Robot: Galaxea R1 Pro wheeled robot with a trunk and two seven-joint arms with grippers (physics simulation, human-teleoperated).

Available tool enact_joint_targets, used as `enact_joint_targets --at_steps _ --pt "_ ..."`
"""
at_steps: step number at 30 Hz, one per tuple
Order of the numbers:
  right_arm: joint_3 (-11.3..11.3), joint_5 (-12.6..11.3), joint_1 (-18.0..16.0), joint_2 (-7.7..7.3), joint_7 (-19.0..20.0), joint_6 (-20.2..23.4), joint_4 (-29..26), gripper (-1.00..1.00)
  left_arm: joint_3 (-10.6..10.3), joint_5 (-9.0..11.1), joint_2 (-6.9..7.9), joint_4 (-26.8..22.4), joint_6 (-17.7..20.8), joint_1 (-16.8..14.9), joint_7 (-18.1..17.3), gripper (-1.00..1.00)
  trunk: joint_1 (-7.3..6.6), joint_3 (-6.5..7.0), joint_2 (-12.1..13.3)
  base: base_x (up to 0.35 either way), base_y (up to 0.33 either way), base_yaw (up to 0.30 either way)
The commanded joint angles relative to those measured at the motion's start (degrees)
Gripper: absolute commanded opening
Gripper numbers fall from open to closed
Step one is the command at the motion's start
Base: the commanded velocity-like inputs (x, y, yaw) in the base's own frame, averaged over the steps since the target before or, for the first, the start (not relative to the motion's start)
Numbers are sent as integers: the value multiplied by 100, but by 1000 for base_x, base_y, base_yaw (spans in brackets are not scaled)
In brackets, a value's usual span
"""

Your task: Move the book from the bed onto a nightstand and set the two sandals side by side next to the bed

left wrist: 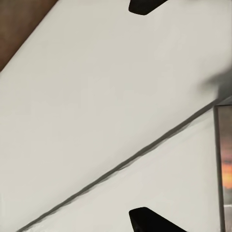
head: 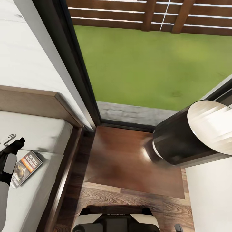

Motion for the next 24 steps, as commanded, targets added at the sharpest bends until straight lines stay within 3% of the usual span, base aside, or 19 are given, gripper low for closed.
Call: enact_joint_targets --at_steps 1,4,24 --pt "48 -59 0 -3 19 60 -2 100 -2 57 0 -10 28 0 22 100 0 -3 -2 2 9 0" --pt "48 -59 -1 -3 21 60 -2 100 -2 60 0 -4 25 0 28 100 0 -3 -2 1 3 0" --pt "48 -59 0 -3 21 60 -2 100 3 66 0 0 24 0 31 100 440 -362 -805 0 0 0"
